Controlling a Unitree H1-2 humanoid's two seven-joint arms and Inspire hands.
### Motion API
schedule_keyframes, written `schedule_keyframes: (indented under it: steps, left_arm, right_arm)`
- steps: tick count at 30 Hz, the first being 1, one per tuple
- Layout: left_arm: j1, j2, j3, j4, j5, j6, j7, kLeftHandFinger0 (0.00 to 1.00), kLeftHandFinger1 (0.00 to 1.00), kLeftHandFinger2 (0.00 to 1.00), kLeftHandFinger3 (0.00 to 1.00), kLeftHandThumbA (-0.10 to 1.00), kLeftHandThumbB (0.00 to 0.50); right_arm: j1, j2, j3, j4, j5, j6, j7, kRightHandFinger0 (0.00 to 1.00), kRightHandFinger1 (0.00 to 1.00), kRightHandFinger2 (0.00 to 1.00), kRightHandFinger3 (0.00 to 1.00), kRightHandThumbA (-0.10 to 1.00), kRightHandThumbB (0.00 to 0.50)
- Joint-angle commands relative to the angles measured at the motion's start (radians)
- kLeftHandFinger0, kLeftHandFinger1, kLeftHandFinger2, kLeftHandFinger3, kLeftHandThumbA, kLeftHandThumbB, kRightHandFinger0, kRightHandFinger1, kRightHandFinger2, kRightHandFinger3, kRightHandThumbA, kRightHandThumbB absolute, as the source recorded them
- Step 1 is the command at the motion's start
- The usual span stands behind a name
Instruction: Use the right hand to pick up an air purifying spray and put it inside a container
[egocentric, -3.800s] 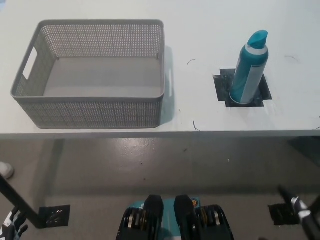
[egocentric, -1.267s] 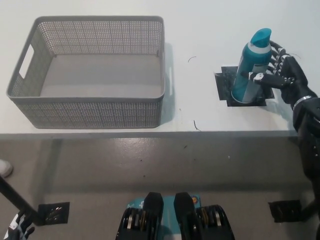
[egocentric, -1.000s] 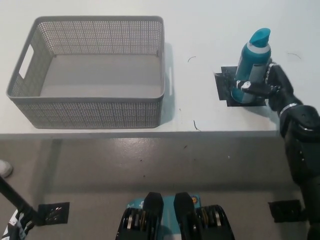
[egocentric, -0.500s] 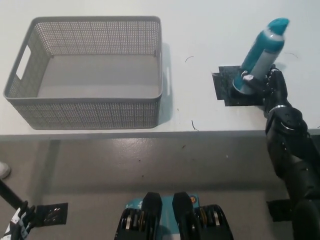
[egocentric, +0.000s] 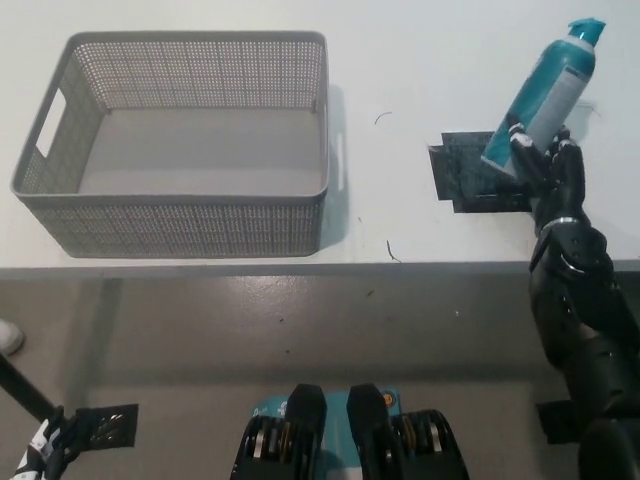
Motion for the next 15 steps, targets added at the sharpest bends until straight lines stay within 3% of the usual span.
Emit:
schedule_keyframes:
  steps: [1, 2, 5, 7, 10, 12, 13, 15]
  left_arm:
    - [0.022, 0.014, -0.001, -0.021, -0.008, 0.01, -0.011, 1.0, 1.0, 1.0, 1.0, 0.92, 0.319]
    - [0.022, 0.013, -0.003, -0.02, -0.014, 0.01, -0.015, 1.0, 1.0, 1.0, 1.0, 0.92, 0.319]
    - [0.02, 0.009, -0.007, -0.02, -0.016, 0.016, -0.018, 1.0, 1.0, 1.0, 1.0, 0.93, 0.313]
    - [0.018, 0.008, -0.011, -0.013, -0.009, 0.01, -0.018, 1.0, 1.0, 1.0, 1.0, 0.93, 0.32]
    - [0.015, 0.008, -0.019, -0.011, 0.008, 0.002, -0.017, 1.0, 1.0, 1.0, 1.0, 0.96, 0.324]
    - [0.012, 0.008, -0.023, -0.012, 0.009, 0.011, -0.017, 1.0, 1.0, 1.0, 1.0, 0.95, 0.315]
    - [0.006, 0.011, -0.024, -0.01, 0.014, 0.01, -0.015, 1.0, 1.0, 1.0, 1.0, 0.95, 0.321]
    - [0.003, 0.014, -0.029, -0.015, 0.028, 0.015, -0.015, 1.0, 1.0, 1.0, 1.0, 0.97, 0.316]
  right_arm:
    - [-0.099, 0.011, 0.066, -0.159, -0.067, 0.006, -0.017, 0.56, 0.5, 0.5, 0.51, -0.1, 0.37]
    - [-0.116, 0.011, 0.084, -0.184, -0.081, 0.04, -0.022, 0.58, 0.5, 0.49, 0.51, -0.1, 0.381]
    - [-0.15, 0.021, 0.115, -0.235, -0.077, 0.035, -0.006, 0.51, 0.42, 0.46, 0.49, -0.1, 0.41]
    - [-0.173, 0.031, 0.143, -0.274, -0.089, 0.079, 0.001, 0.52, 0.46, 0.47, 0.5, -0.1, 0.386]
    - [-0.194, 0.045, 0.164, -0.303, -0.083, 0.107, 0.009, 0.47, 0.42, 0.46, 0.48, -0.1, 0.42]
    - [-0.207, 0.055, 0.189, -0.329, -0.098, 0.158, 0.007, 0.39, 0.36, 0.44, 0.48, -0.1, 0.426]
    - [-0.215, 0.067, 0.194, -0.331, -0.093, 0.154, 0.012, 0.25, 0.26, 0.43, 0.47, -0.1, 0.42]
    - [-0.226, 0.084, 0.206, -0.316, -0.085, 0.13, 0.025, 0.31, 0.3, 0.43, 0.45, -0.1, 0.418]
